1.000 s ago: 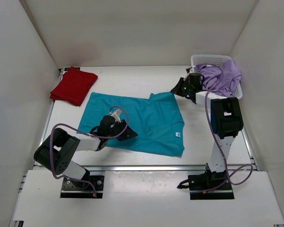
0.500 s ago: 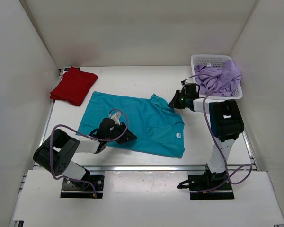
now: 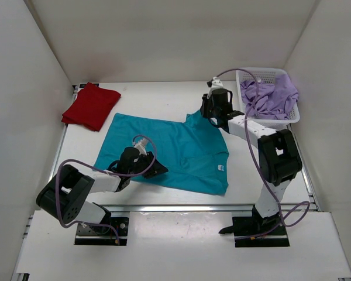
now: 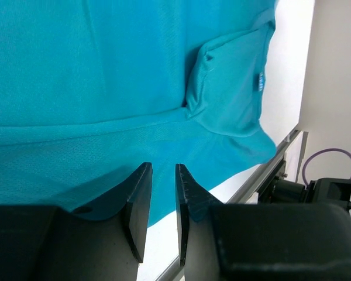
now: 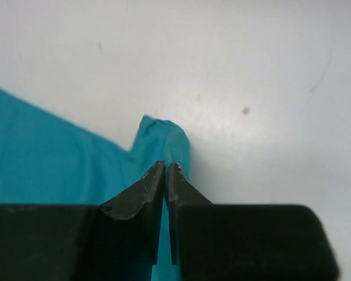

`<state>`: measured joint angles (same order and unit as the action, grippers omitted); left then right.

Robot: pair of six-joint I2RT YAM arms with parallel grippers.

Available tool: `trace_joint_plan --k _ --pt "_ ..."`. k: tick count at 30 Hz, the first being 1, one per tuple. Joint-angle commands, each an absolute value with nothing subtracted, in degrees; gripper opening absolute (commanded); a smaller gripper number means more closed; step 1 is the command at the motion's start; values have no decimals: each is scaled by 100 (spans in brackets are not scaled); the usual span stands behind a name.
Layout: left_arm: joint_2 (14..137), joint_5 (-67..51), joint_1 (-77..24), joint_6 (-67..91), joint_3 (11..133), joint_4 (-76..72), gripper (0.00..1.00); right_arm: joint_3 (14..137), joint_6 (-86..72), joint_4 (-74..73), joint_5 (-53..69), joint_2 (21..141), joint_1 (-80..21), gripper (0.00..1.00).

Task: Fold and stack the t-shirts
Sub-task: Grap the side of the flattened tshirt furthest away from the robot with both arms

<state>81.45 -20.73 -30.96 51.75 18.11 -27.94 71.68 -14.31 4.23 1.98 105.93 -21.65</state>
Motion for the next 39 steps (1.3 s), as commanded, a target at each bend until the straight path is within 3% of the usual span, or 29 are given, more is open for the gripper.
trace_joint_plan --k 1,4,6,13,16,18,20,22,25,27,32,34,39 --pt "7848 -2022 -2980 5150 1863 -2778 34 7173 -485 965 -790 10003 -2486 7" --pt "7822 -2118 -2769 5212 1890 -2804 34 6111 -123 1493 -712 9572 -2733 11" --pt "7813 -2144 -2541 5317 1977 -2891 34 5513 -726 1433 -660 9423 -2629 11" --pt "7779 -2206 -2347 5370 2391 -2760 35 4272 -1705 1986 982 9089 -1733 18" --pt "7708 -2144 -2303 5300 2321 -2628 35 4035 -1775 2118 1457 8886 -1478 40" --pt "7681 -2179 -2224 5335 2172 -2689 35 3946 -1889 2153 1608 8780 -1293 47" --pt "7638 -2171 -2154 5291 2110 -2681 35 3946 -2231 2153 1766 8728 -1126 42" --pt "7594 -2188 -2092 5274 2074 -2628 35 4086 -2564 2171 2055 8858 -1028 25" --pt "7541 -2214 -2118 5221 2074 -2531 35 4105 -3048 2547 2381 9104 -1019 14" --pt "7488 -2180 -2127 5247 2039 -2531 35 4244 -3251 2461 2294 9359 -1098 17" --pt "7357 -2101 -2188 5256 1925 -2514 35 4728 -3374 2267 2389 10027 -1143 38" --pt "7356 -2118 -2241 5273 1872 -2584 35 4807 -3428 2320 2400 10151 -1221 40" --pt "7418 -2048 -2364 5335 1802 -2645 35 5605 -2316 1313 1166 10301 -1966 10"
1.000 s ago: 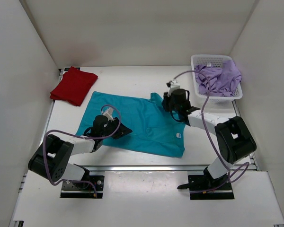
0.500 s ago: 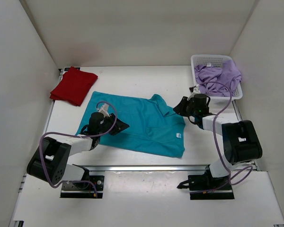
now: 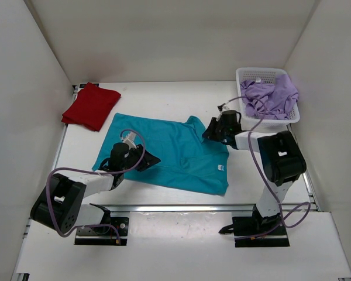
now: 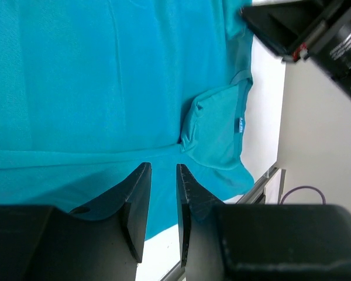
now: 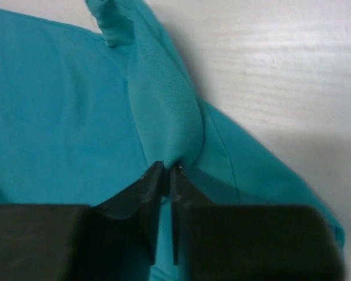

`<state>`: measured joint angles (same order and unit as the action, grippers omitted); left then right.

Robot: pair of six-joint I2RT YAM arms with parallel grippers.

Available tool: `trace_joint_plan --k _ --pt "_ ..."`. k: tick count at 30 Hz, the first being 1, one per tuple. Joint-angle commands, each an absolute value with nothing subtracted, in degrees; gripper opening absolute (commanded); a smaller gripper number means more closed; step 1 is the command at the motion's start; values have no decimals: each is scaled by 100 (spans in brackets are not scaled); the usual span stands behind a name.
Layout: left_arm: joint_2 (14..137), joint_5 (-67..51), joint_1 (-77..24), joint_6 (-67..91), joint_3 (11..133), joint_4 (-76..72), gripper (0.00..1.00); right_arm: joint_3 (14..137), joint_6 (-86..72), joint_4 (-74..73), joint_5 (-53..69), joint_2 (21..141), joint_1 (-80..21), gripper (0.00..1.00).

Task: Fold and stack the t-shirts
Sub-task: Grap the side of the flattened tshirt furthest away from the robot with both arms

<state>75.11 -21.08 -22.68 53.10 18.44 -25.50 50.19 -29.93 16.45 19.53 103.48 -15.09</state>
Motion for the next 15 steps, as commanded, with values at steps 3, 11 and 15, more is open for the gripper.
trace_joint_plan --k 3,11,15 --pt "7436 -2057 -2364 5317 1819 -2663 35 6168 -1147 495 -617 10388 -2879 5" --pt "7041 -2101 -2022 5247 1626 -2496 36 6153 -149 17 -1837 10250 -4139 51" --pt "6926 -2153 -1873 5256 1643 -2461 36 5766 -744 158 -909 9503 -3693 39"
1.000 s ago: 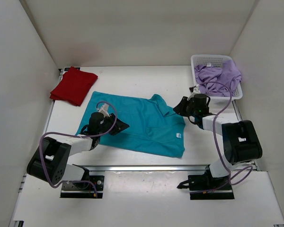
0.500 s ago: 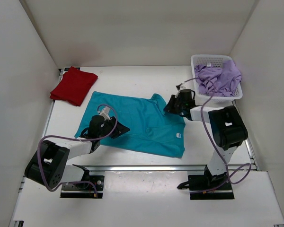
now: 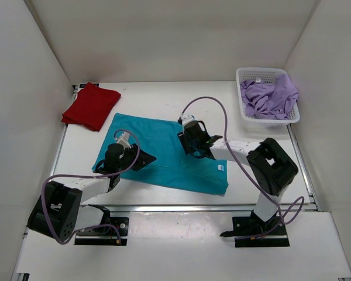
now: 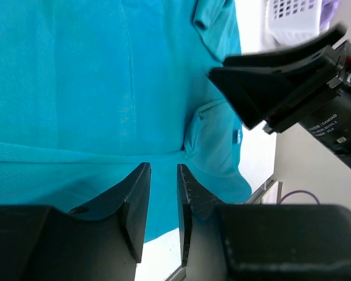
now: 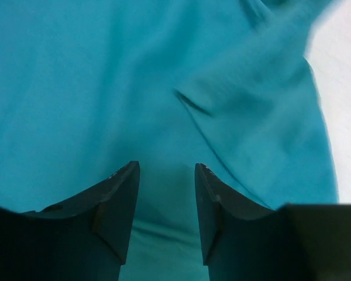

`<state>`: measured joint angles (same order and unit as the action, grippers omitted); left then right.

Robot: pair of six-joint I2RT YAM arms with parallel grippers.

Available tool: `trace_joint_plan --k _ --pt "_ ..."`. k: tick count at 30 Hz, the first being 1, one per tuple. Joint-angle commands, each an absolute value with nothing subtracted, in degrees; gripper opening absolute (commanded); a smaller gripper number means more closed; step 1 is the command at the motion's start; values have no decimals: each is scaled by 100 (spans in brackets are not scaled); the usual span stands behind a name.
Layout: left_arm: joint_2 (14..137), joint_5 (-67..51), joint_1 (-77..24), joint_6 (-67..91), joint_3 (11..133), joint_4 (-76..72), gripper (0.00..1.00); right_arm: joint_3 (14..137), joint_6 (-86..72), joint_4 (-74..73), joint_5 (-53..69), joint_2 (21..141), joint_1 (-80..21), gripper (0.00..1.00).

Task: Fold and stack the t-shirts
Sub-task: Grap the side of the flattened tshirt furthest away from the robot with both arms

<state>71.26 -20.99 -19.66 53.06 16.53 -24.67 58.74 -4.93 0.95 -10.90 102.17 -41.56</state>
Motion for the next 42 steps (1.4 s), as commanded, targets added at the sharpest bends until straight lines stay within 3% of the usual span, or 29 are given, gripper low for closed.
trace_joint_plan --k 1,5,6,13,25,33,37,42 --pt "6908 -2101 -1907 5256 1652 -2487 36 5696 -878 184 -714 9414 -3570 35" --pt "6926 -2110 -1942 5300 1670 -2540 36 5379 -1809 712 595 9499 -2683 6" --pt "6934 -2092 -1977 5291 1618 -2557 36 5362 -1985 799 876 9640 -2550 6" --pt "6891 -2101 -1951 5291 1564 -2567 36 5308 -2663 2152 1950 10335 -2215 15" --pt "6847 -2110 -1872 5265 1547 -2549 36 5659 -2794 2339 2214 11012 -2223 37" --pt "6838 -2092 -1837 5265 1538 -2566 36 6020 -2558 2101 2039 11259 -2285 36" --pt "6865 -2118 -1837 5247 1521 -2558 36 6073 -2391 1776 1584 11110 -2381 28" --pt "6917 -2110 -1828 5265 1494 -2610 36 6161 -2372 1626 1573 11196 -2417 32"
